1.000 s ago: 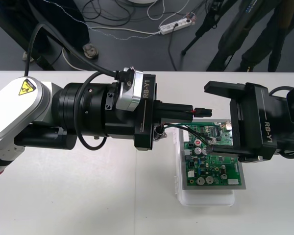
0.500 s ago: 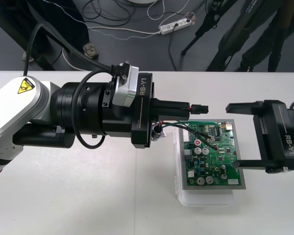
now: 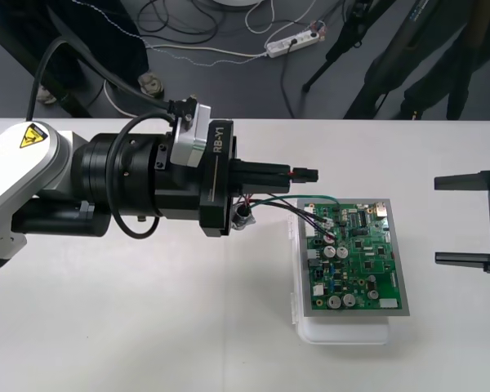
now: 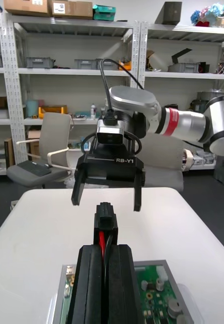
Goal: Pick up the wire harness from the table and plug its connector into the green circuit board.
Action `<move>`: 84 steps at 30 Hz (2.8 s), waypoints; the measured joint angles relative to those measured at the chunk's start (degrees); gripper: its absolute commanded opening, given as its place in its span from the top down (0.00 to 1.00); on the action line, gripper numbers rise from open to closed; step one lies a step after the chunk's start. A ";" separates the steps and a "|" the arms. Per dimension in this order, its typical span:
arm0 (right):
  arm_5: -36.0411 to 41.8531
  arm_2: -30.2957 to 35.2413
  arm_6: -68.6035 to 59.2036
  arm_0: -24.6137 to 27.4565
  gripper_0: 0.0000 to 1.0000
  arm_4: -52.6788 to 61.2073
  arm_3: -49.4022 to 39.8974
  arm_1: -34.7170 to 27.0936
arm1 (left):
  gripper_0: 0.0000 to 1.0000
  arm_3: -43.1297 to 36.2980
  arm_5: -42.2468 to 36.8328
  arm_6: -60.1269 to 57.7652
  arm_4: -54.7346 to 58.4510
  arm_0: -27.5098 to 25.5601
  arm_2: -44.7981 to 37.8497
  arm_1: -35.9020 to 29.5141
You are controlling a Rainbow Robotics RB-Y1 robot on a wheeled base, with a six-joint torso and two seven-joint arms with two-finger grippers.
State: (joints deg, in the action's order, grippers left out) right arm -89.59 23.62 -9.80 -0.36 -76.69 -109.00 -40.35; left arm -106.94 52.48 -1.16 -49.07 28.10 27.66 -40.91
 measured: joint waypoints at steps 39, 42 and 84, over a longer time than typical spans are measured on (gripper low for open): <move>-0.04 -1.56 0.13 0.73 0.00 -30.87 -1.34 -5.32 | 1.00 20.55 18.77 19.88 0.63 -5.04 -3.44 4.20; -0.04 -2.49 0.13 0.74 0.00 -33.90 -3.31 -5.34 | 1.00 22.40 20.10 20.82 0.14 -5.04 -3.44 4.97; -0.05 -15.05 -0.71 0.76 0.00 -43.12 -6.42 -5.35 | 1.00 43.21 25.74 31.97 -7.46 -5.01 -3.44 16.44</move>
State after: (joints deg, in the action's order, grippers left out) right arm -89.64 8.57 -10.51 0.40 -119.81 -115.42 -45.70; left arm -63.73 78.22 30.81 -56.53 23.09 24.22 -24.47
